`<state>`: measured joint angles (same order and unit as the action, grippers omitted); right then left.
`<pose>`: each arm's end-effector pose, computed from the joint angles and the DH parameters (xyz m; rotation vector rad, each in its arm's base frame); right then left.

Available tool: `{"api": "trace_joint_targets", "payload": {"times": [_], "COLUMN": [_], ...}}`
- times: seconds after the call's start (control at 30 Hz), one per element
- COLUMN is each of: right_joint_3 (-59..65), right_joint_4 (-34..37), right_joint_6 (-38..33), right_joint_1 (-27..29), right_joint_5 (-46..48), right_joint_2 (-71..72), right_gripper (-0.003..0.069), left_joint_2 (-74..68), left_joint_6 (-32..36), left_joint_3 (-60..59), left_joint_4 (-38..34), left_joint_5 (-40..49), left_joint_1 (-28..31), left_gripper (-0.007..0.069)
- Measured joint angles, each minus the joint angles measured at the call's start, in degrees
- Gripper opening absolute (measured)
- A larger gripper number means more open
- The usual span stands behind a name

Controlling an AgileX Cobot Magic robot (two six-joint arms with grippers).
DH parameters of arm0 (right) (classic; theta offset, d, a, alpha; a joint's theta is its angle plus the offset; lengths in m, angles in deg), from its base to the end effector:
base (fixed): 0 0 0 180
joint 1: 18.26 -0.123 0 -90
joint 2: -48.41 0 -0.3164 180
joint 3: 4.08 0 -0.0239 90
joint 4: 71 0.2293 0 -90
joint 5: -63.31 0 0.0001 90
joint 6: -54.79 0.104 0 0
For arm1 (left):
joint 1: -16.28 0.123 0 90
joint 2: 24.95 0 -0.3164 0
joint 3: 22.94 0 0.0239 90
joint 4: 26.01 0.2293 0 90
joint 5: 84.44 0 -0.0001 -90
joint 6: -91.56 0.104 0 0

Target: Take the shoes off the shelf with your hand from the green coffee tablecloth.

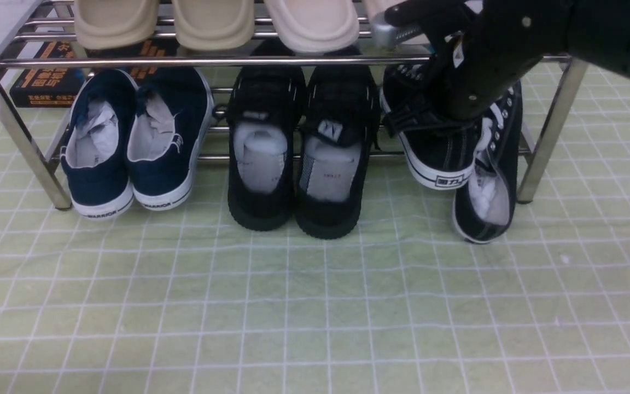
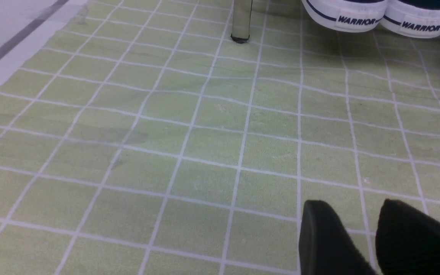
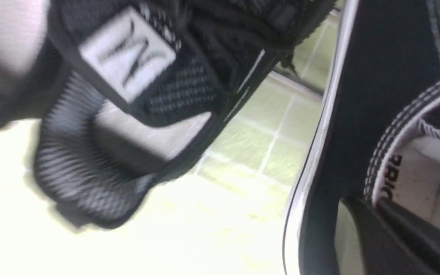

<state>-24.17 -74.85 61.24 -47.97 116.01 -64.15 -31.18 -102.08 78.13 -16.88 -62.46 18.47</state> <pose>0.3596 0.1988 0.3439 -0.5416 2.4805 0.1672 0.0110 0.0066 0.1702 -0.1606 1.8581 0.0195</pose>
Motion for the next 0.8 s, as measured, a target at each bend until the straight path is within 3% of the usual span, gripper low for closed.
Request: {"api": "trace_joint_targets", "payload": {"times": [0.8], "right_joint_3": [-0.2], "right_joint_4": [2.1], "right_joint_6": [-1.2], "right_joint_1": [0.0], "right_joint_5": [2.8], "right_joint_2": [-0.8], "right_gripper": [0.0013], "left_joint_2": [0.0], "left_joint_6": [0.0], "left_joint_3": [0.0], "left_joint_4": [0.0], "left_joint_5": [0.0], "left_joint_1": [0.0], "left_gripper": [0.0242]}}
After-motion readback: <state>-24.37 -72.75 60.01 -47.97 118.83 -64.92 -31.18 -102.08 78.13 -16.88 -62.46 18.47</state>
